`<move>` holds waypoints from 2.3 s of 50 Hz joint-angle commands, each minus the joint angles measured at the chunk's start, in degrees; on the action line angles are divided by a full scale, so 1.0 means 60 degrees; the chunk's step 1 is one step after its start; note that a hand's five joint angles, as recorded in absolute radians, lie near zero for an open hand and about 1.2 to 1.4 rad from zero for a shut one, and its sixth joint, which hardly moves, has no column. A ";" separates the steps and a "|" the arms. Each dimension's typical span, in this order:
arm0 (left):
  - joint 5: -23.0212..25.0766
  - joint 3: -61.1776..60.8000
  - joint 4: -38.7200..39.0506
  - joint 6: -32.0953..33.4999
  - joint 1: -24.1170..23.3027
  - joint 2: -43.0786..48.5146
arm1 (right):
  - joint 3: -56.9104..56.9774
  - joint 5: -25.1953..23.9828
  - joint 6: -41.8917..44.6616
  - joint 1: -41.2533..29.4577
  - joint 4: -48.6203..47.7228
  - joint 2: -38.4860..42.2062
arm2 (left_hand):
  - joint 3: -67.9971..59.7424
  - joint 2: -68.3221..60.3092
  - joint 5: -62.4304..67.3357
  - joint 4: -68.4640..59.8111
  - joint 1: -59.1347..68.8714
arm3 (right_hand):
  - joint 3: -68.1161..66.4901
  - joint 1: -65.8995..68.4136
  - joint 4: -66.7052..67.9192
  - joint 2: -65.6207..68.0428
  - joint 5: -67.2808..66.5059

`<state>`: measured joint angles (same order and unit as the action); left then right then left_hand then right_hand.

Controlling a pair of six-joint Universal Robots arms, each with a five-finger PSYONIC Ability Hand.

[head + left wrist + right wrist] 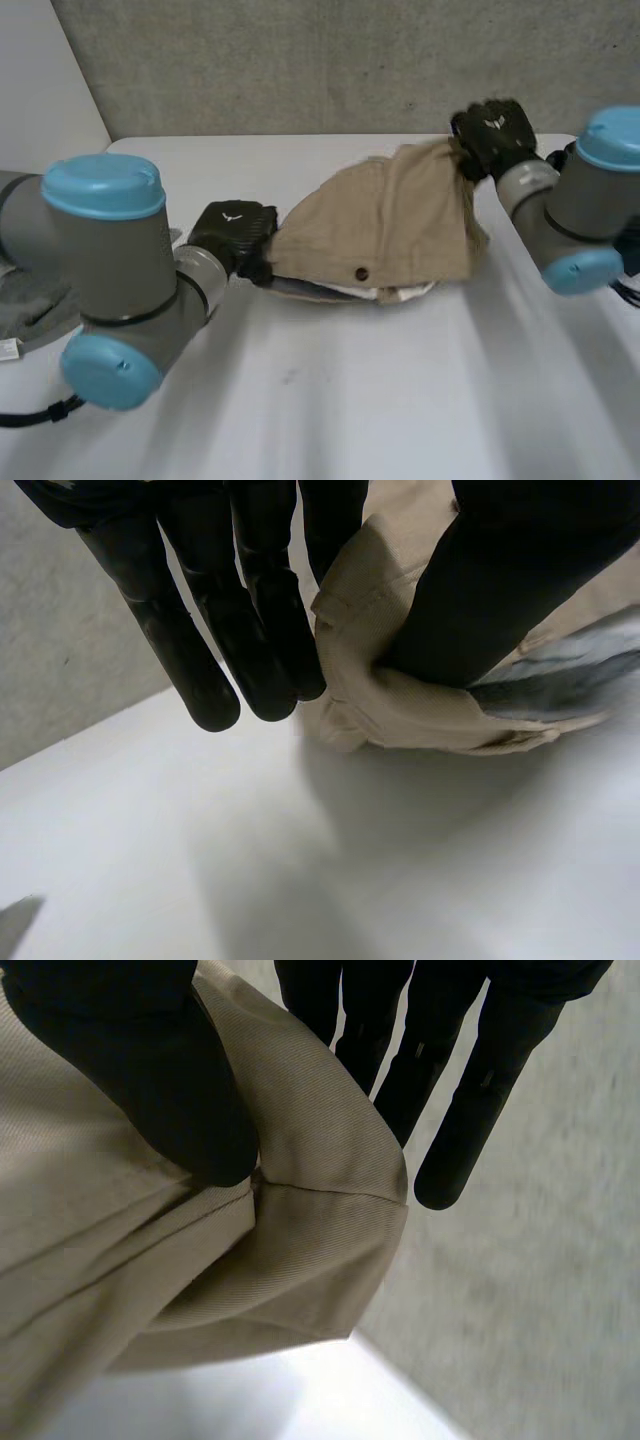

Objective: Fold the laundry.

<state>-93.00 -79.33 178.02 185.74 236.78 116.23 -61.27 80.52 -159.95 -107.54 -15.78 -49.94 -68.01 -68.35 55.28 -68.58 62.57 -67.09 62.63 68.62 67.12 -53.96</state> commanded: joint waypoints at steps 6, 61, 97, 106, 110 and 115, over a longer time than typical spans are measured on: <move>0.0002 -0.0417 0.0476 -0.1967 -0.2504 0.0328 | 0.1876 -0.2110 -0.0105 -0.0739 -0.2115 0.2315 | -0.1999 -0.1942 0.2454 -0.1903 0.2905 | -0.2151 0.2895 0.1897 0.2146 -0.2674; 0.4514 0.1692 0.2407 0.2721 0.2622 0.3668 | -0.8070 0.2136 -0.3196 -0.3170 0.1269 -0.3998 | 0.7476 0.7533 -0.7021 0.7572 -0.6569 | 0.7791 -0.7048 -0.8046 -0.7797 0.7269; 0.2331 -0.0575 0.3113 0.2326 0.1465 -0.2201 | -0.4659 0.1844 0.1536 -0.1881 0.2759 -0.6618 | -0.1999 -0.1942 0.2454 -0.1903 0.2905 | -0.2151 0.2895 0.1897 0.2146 -0.2674; 0.2200 -0.2244 0.2544 0.0396 0.1216 -0.2529 | -0.3808 0.1770 0.1009 -0.1984 0.3451 -0.6546 | 0.9579 0.9636 -0.9123 0.9675 -0.8672 | -0.2151 0.2895 0.1897 0.2146 -0.2674; 0.1922 -0.2524 0.2075 -0.1081 0.1026 -0.1680 | -0.3749 0.1741 0.0774 -0.1998 0.3436 -0.6282 | 0.9380 0.9438 -0.8925 0.9477 -0.8474 | -0.2151 0.2895 0.1897 0.2146 -0.2674; 0.1599 -0.2540 0.1517 -0.2609 0.0571 -0.0785 | -0.3384 0.1785 0.0277 -0.2290 0.3436 -0.5989 | 0.9324 0.9381 -0.8869 0.9420 -0.8417 | -0.2151 0.2895 0.1897 0.2146 -0.2674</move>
<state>-81.35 -94.40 190.60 179.87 242.69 105.19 -83.15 90.97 -155.59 -119.64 5.22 -87.64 -13.21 -12.81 2.76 -12.54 11.11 -66.78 60.92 67.28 66.57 -55.16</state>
